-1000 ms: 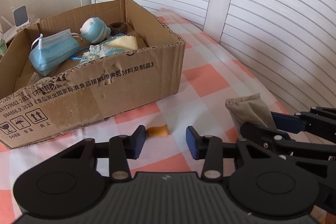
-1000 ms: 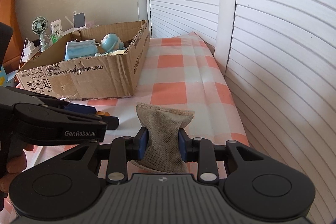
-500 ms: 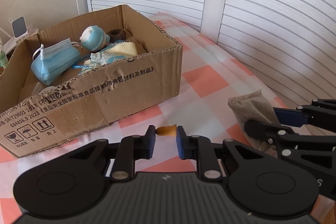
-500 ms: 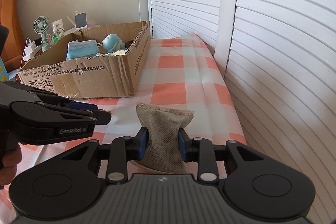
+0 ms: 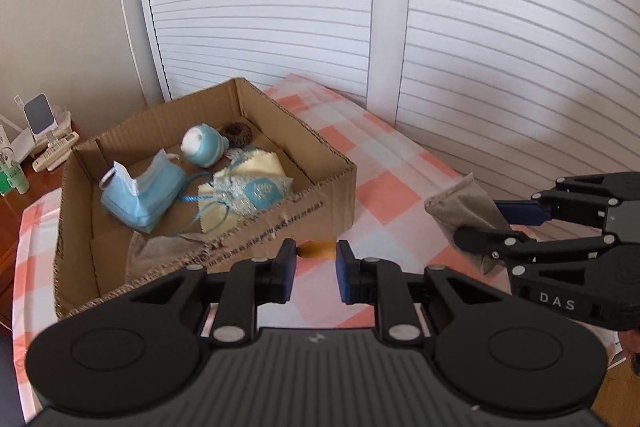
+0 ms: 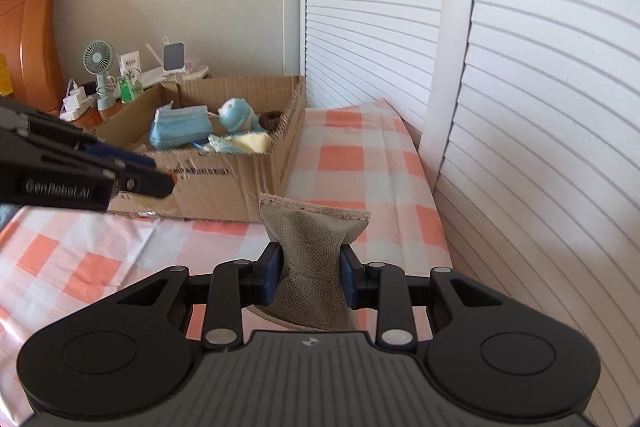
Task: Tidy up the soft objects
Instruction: 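Carry the grey pouch into the box and open the right tool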
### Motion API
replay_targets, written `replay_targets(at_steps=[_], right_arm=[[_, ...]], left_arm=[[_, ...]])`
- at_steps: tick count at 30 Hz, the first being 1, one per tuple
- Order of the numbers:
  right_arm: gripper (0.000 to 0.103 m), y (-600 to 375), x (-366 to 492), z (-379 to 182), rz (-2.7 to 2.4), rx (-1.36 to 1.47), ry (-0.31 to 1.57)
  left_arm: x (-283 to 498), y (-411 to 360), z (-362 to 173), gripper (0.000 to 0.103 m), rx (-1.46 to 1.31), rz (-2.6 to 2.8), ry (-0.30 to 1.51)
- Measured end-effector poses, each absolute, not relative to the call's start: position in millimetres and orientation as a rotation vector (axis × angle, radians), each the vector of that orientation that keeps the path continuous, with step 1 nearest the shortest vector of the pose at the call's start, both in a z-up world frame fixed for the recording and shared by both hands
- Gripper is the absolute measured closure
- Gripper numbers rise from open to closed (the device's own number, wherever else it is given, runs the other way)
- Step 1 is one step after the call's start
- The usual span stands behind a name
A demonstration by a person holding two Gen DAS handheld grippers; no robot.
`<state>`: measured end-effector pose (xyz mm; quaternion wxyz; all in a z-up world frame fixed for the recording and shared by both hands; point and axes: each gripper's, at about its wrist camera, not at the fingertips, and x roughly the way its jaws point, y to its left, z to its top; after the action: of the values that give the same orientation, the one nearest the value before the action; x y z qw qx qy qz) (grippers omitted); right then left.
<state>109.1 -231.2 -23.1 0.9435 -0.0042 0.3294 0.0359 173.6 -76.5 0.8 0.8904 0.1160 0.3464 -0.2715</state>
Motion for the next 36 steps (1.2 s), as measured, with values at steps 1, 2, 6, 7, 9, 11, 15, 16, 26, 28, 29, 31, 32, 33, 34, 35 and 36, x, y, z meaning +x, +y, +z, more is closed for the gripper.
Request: replay_targets(at_steps=[1,2,6,7,9,11,15,16,26,28,29,31,32,33,34,35,36], right_arm=[[0.068,-230,110,-20,0.081,-0.005,0.668],[0.068,-229,110,-18,0.09,-0.004,0.663],[0.068,-222,115,-7,0.116,-0.014,0.641],[0.068,-220,117,-4,0.122,-0.019,0.635],[0.068,-216,122,0,0.138,-0.025,0.626],[0.068,-213,127,4,0.154,-0.03,0.618],[0.068,-205,140,11,0.173,-0.052,0.605],[0.068,-204,143,13,0.176,-0.057,0.601],[0.068,-171,205,26,0.277,-0.079,0.583],[0.066,-161,219,27,0.297,-0.075,0.585],[0.065,-156,226,28,0.312,-0.071,0.591],[0.032,-149,236,27,0.304,-0.08,0.591],[0.021,-146,239,27,0.289,-0.086,0.595],[0.005,-145,240,27,0.273,-0.081,0.593],[0.0,-146,239,28,0.262,-0.067,0.585],[0.0,-148,237,29,0.264,-0.047,0.582],[0.0,-150,235,29,0.269,-0.032,0.592]], left_arm=[[175,-73,7,0.084,0.238,-0.563,0.707],[176,-70,13,0.084,0.239,-0.56,0.692],[190,-62,29,0.084,0.249,-0.516,0.641],[196,-60,31,0.084,0.249,-0.509,0.635],[210,-57,31,0.081,0.255,-0.474,0.626],[226,-54,28,0.067,0.268,-0.448,0.624],[249,-44,17,0.014,0.268,-0.376,0.628],[250,-40,16,0.009,0.267,-0.357,0.618],[201,4,23,0.0,0.24,-0.302,0.528],[190,8,21,0.001,0.245,-0.292,0.525],[185,10,21,0.001,0.243,-0.279,0.525],[180,14,21,0.001,0.233,-0.267,0.531],[178,17,21,0.001,0.223,-0.261,0.537],[177,19,22,0.001,0.214,-0.256,0.539],[176,22,24,0.001,0.203,-0.248,0.541],[176,24,25,0.001,0.191,-0.238,0.546],[175,27,26,0.001,0.18,-0.232,0.554]])
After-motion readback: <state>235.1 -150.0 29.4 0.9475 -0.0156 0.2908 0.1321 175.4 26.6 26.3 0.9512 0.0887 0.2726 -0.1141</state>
